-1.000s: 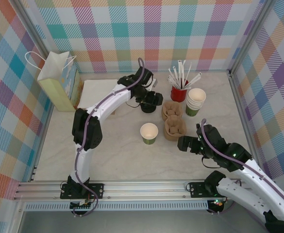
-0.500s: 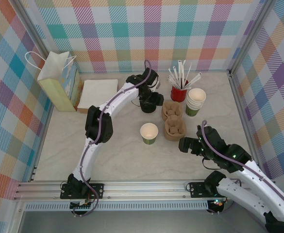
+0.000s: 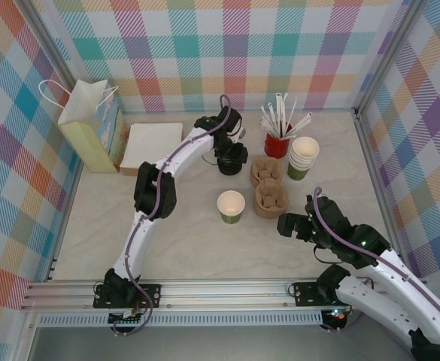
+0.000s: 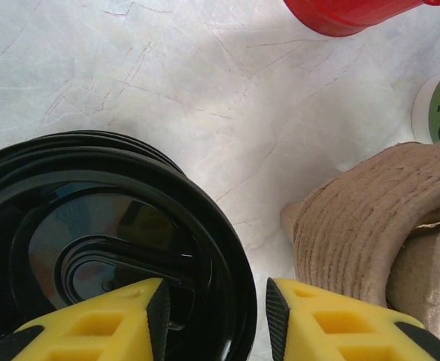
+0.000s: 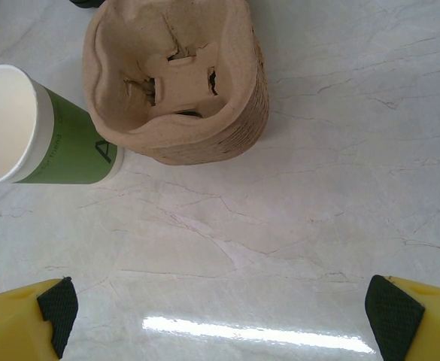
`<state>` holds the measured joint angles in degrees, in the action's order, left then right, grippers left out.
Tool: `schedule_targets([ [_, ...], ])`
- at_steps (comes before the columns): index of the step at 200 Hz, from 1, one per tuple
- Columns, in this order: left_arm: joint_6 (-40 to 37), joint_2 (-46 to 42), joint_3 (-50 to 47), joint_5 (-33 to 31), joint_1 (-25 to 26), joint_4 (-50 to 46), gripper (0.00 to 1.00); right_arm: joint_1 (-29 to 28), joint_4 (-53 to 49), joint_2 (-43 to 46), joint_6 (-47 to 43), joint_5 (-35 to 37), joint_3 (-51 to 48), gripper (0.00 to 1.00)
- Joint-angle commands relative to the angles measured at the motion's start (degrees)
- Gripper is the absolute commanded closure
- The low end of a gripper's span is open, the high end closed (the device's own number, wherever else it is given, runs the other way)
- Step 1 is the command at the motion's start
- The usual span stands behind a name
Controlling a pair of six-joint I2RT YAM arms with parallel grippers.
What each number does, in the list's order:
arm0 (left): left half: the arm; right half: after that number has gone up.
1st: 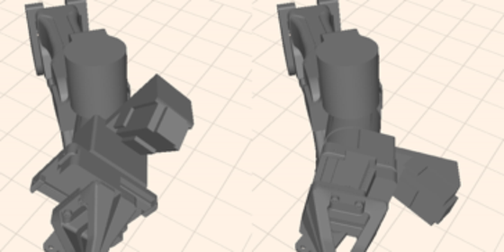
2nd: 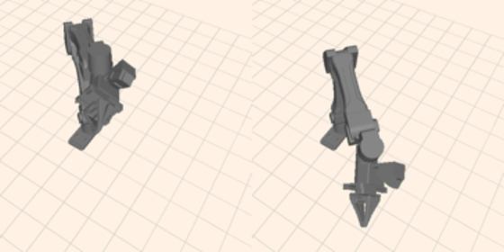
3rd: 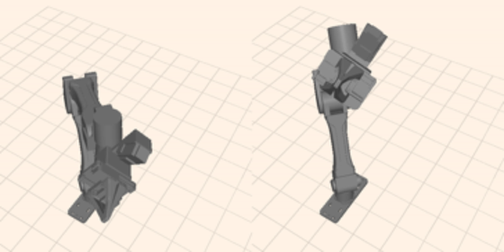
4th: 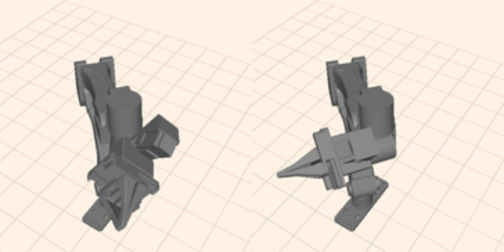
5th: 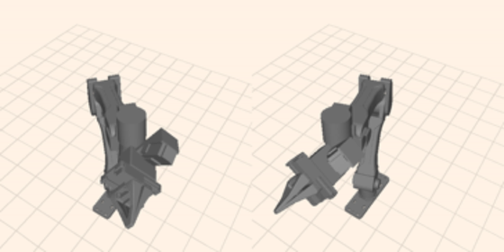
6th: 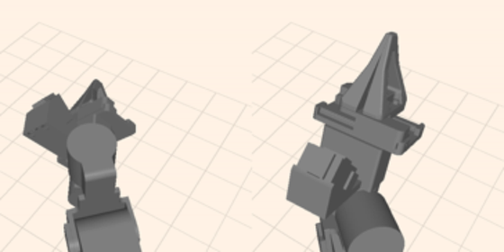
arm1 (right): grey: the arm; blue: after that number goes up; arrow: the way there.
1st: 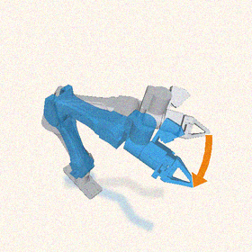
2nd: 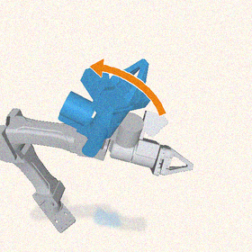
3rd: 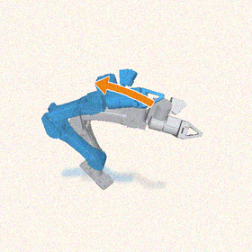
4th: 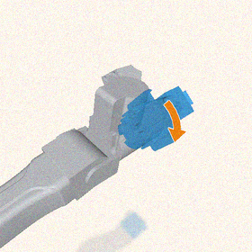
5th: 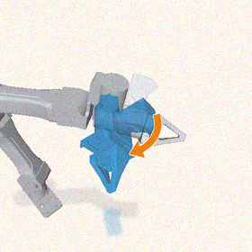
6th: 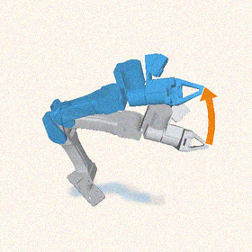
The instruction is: Pack the takeout coffee
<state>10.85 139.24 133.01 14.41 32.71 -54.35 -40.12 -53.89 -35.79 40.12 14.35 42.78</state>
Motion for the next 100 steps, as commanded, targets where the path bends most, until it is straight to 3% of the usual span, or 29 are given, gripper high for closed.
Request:
schedule_targets([
  [1, -0.3, 1.4, 1.7, 1.1, -0.5, -1.9, 0.58, -0.2, 0.0, 0.4, 0.9, 0.3, -0.7, 0.00],
  [42, -0.5, 2.1, 2.2, 1.2, -0.6, -2.1, 0.62, -0.2, 0.2, 0.4, 0.9, 0.4, -0.6, 0.00],
  [100, -1.9, 2.1, 3.5, 0.7, -0.7, -2.8, 0.77, -0.2, -0.2, 0.4, 0.5, 0.9, 0.0, 0.00],
])
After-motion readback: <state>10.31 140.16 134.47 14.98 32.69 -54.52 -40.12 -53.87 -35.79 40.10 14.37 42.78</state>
